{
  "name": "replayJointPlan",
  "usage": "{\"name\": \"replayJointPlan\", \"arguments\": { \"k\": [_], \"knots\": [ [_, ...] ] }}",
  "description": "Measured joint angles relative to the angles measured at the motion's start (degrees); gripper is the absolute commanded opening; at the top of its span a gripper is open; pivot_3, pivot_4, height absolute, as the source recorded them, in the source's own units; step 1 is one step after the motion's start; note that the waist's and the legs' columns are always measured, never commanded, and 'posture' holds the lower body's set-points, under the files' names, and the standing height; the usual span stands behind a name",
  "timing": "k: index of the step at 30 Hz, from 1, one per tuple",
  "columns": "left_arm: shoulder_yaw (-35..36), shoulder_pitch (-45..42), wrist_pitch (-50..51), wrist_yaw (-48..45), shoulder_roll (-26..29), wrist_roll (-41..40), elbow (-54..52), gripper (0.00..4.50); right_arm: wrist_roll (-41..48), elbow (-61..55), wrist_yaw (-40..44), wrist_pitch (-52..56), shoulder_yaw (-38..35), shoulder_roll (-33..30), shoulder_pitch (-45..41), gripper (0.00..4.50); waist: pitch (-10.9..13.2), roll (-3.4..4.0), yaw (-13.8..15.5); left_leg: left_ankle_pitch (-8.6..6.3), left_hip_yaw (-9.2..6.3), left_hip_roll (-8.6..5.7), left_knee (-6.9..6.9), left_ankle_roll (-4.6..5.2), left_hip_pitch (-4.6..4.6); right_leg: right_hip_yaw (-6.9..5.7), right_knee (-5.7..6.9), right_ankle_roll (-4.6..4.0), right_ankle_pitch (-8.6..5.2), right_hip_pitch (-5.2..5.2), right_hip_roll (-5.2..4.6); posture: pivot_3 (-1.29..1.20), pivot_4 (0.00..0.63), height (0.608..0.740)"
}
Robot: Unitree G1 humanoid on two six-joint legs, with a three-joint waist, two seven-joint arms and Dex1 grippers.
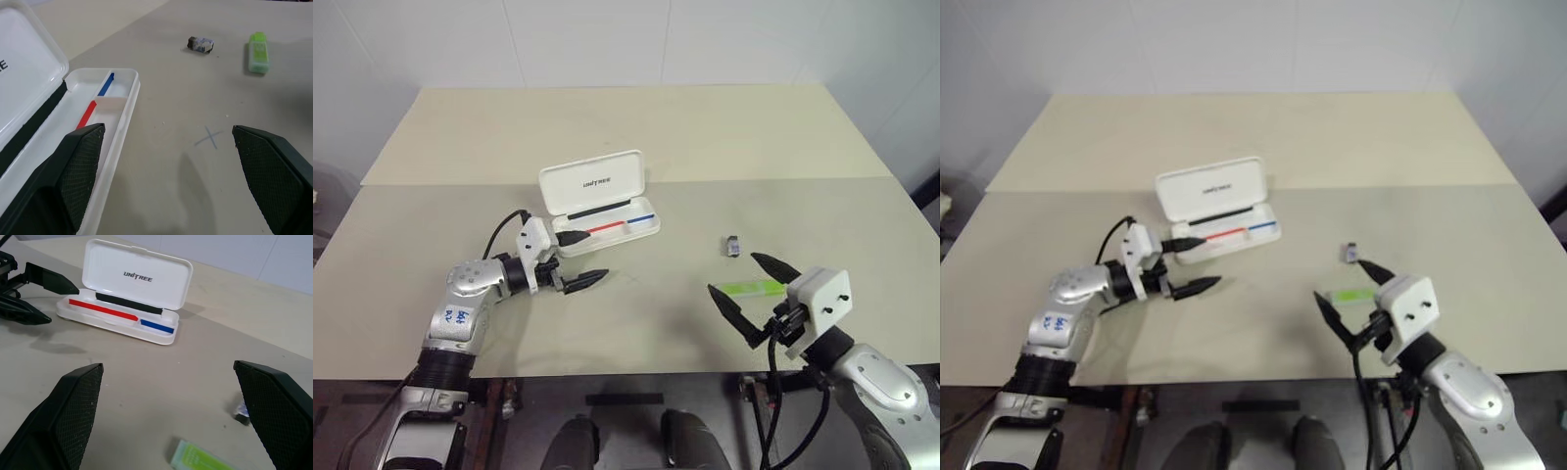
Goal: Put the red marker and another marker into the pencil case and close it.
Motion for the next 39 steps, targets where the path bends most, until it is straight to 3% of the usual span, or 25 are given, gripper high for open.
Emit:
{"name": "replayJointPlan", "arguments": {
  "k": [11, 17, 24, 37, 39],
  "knots": [
    [0.6, 1.6, 0.7, 1.5, 0.8, -0.1, -2.7, 4.45, 2.6, 1.3, 1.6, 1.0, 2.3, 0.1, -0.9, 4.5, 0.0, 0.0, 0.0, 0.0, -0.01, 0.01, 0.02, 0.0, 0.02, 0.0, 0.04, 0.0, 0.0, 0.01, -0.01, 0.0, 0.15, 0.74],
    [2.3, 2.3, 0.4, 0.2, 4.7, -0.1, -2.7, 4.45, 6.9, 2.7, 8.6, 2.0, 1.4, -5.5, -1.6, 4.5, 0.0, 0.0, -0.2, 0.0, 0.0, 0.01, -0.02, 0.0, 0.03, 0.0, 0.03, 0.0, 0.0, 0.0, 0.02, 0.0, 0.15, 0.74],
    [4.9, 1.9, -0.5, -5.3, 10.6, -0.9, -1.1, 4.45, 11.3, 5.1, 17.3, 2.0, -5.3, -13.8, -2.8, 4.5, 0.0, -0.01, 0.2, -0.01, 0.0, 0.01, 0.01, 0.03, 0.0, -0.03, -0.03, 0.0, 0.0, 0.04, -0.06, 0.0, 0.15, 0.74],
    [6.8, 2.5, 0.3, -9.4, 12.9, -2.9, -1.2, 4.45, 10.7, 13.7, 23.5, -1.7, -6.2, -15.7, -10.8, 4.5, 0.0, -0.05, 0.0, 0.0, 0.0, 0.08, -0.04, 0.03, 0.0, -0.02, -0.02, 0.0, 0.0, -0.01, -0.03, 0.0, 0.15, 0.74],
    [6.9, 3.3, 0.8, -9.4, 12.9, -3.4, -2.6, 4.06, 9.8, 15.7, 24.1, -2.5, -5.2, -15.7, -12.2, 4.5, 0.0, -0.06, 0.0, -0.01, 0.01, 0.07, -0.01, 0.03, -0.02, 0.0, -0.03, 0.0, 0.0, -0.01, -0.06, 0.0, 0.15, 0.74]
  ]
}}
